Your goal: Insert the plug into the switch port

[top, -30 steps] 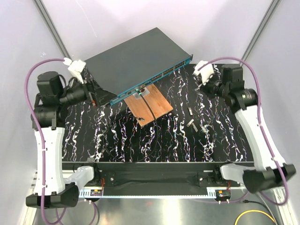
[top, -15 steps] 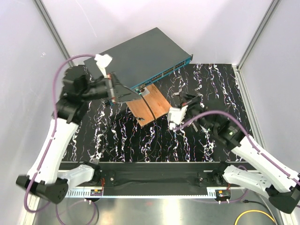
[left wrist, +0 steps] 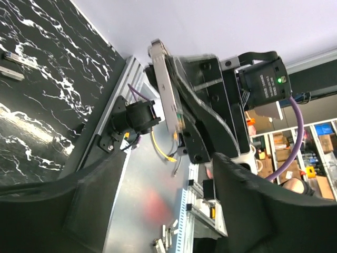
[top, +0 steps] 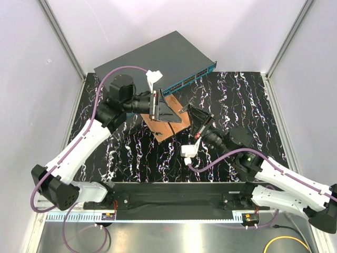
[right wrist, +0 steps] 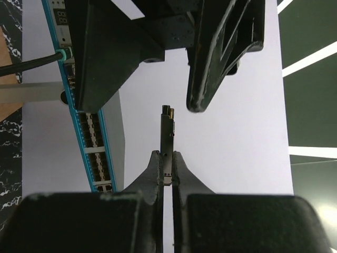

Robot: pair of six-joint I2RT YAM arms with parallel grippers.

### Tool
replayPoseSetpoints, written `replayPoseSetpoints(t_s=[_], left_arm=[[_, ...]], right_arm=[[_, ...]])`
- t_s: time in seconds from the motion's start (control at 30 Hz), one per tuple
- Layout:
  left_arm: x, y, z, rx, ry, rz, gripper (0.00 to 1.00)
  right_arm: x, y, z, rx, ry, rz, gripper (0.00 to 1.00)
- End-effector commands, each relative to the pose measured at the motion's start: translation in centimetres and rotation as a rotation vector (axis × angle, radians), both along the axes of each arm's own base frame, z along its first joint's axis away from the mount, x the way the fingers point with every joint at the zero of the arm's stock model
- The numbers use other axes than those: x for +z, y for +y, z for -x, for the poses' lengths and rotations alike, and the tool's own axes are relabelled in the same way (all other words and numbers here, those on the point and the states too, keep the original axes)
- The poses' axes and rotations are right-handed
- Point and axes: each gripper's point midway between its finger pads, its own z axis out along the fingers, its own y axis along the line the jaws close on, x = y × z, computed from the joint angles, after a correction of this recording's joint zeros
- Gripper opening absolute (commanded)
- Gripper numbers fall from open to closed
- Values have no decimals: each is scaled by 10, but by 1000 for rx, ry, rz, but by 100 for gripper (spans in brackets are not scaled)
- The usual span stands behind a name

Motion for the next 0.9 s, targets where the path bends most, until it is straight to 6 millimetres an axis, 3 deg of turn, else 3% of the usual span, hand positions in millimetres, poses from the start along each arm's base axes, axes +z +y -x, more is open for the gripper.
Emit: replayPoseSetpoints(t_s=[0.0, 0.27, 0.43, 0.7, 0.73, 0.8, 0.83, 0.87], left_arm=[[29, -3, 7, -44, -101, 64, 68], [28, -10, 14, -88, -121, 69, 55], [27, -10, 14, -97, -123, 73, 36], [27, -11, 14, -105, -120, 90, 17], [27, -12, 14, -105, -122, 91, 9], [26, -12, 13, -107, -123, 91, 0], [26, -12, 14, -116, -138, 91, 0], [25, -11, 15, -121, -148, 88, 0]], right_arm=[[26, 3, 14, 29, -119, -57, 0], [25, 12, 29, 78, -129, -54, 0], [17, 10, 33, 84, -125, -40, 0], [13, 9, 41, 116, -120, -22, 0], [12, 10, 41, 118, -119, -21, 1], [11, 10, 42, 118, -115, -16, 10], [6, 9, 40, 110, -98, 6, 40], [1, 9, 39, 108, -78, 25, 59]])
